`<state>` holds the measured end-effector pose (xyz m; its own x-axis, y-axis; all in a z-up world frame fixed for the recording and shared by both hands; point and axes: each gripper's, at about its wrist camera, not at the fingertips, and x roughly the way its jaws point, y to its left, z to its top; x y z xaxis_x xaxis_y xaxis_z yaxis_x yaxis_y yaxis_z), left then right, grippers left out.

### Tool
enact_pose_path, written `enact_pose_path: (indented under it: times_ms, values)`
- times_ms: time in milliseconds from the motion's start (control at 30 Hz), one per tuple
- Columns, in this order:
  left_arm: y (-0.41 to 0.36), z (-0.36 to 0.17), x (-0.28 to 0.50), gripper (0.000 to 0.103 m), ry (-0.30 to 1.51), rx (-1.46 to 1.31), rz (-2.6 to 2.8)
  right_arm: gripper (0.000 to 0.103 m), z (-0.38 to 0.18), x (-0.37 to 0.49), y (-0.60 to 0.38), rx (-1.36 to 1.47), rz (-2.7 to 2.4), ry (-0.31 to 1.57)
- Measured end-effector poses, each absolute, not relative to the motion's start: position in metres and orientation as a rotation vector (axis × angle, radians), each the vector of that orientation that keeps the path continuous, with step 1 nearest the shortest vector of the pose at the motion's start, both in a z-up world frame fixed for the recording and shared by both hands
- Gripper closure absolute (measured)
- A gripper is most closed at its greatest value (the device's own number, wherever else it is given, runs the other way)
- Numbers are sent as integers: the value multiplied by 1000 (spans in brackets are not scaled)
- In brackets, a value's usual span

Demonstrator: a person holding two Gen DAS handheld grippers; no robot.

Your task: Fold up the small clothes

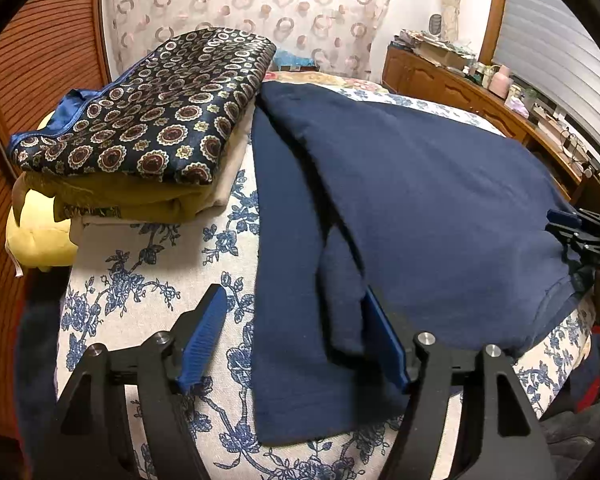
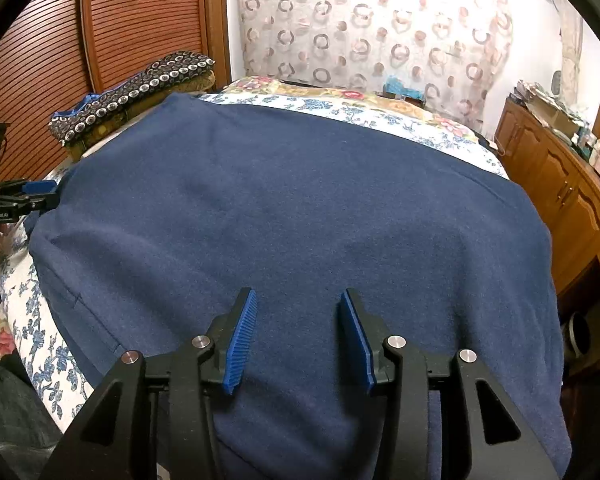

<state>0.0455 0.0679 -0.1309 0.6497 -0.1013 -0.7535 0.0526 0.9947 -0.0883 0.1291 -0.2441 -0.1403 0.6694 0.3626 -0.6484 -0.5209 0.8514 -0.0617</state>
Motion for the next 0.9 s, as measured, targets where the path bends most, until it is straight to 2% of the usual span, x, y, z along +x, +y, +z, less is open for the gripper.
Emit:
enact_pose_path:
  times_ms: [333, 433, 533, 667, 800, 900]
  values:
    - [67, -130, 48, 32, 857, -85, -128, 57, -141, 126, -250, -248, 508, 668]
    - [65, -128, 48, 38, 860, -118, -178, 57, -141, 126, -250, -247, 509, 667]
    - [63, -128, 49, 47, 860, -114, -188, 57, -141, 126, -251, -248, 510, 667]
    - [62, -128, 51, 78, 871, -133, -217, 57, -142, 125, -250, -245, 510, 667]
    - [56, -126, 52, 91, 869, -124, -240, 57, -142, 125, -250, -243, 511, 667]
    - [53, -118, 47, 93, 812, -118, -244, 57, -142, 125, -250, -241, 512, 666]
